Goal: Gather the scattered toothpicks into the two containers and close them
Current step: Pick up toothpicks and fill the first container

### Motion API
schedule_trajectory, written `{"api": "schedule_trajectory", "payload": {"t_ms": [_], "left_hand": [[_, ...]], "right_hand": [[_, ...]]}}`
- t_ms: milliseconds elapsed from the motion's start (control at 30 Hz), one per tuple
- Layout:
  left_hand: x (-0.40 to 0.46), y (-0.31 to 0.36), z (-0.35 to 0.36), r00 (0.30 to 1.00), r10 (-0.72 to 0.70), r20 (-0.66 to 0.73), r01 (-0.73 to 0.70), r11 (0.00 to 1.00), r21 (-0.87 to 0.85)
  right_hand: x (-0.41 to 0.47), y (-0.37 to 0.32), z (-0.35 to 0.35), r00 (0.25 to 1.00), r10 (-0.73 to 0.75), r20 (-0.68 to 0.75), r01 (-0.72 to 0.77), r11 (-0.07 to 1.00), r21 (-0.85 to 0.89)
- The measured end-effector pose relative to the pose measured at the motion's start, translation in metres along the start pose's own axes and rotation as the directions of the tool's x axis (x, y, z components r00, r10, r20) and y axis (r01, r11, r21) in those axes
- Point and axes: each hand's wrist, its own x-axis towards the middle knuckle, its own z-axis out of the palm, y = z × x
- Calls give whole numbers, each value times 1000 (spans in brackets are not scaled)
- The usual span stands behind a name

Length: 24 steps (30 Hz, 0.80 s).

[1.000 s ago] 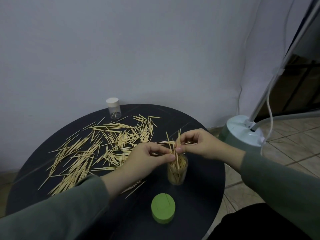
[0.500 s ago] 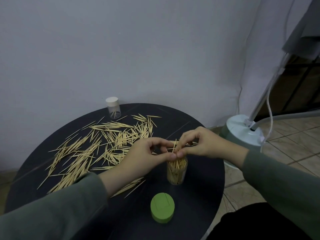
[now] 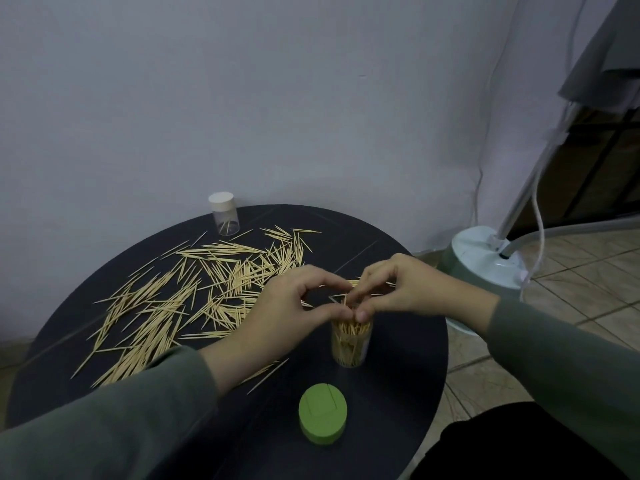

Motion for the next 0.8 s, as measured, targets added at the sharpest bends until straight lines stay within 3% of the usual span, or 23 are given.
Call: {"api": "schedule_trajectory", "payload": {"t_ms": [133, 300, 433, 600, 800], "left_hand": [[0, 0, 4, 1000, -13, 16, 13, 1000, -2], [0, 2, 12, 1000, 4, 24, -3, 1000, -14], [2, 2, 14, 998, 63, 10, -63, 996, 55], [4, 1, 11, 999, 38, 2, -38, 994, 106], [-1, -4, 0, 998, 29, 57, -37, 987, 159]], "right_hand": [[2, 9, -2, 998, 34, -44, -35, 999, -22], [0, 16, -1, 993, 108, 54, -108, 994, 0], [-1, 15, -2, 989, 94, 112, -93, 996, -14], [0, 10, 1, 976, 91, 196, -68, 991, -119], [0, 7, 3, 980, 96, 174, -74, 989, -128]]}}
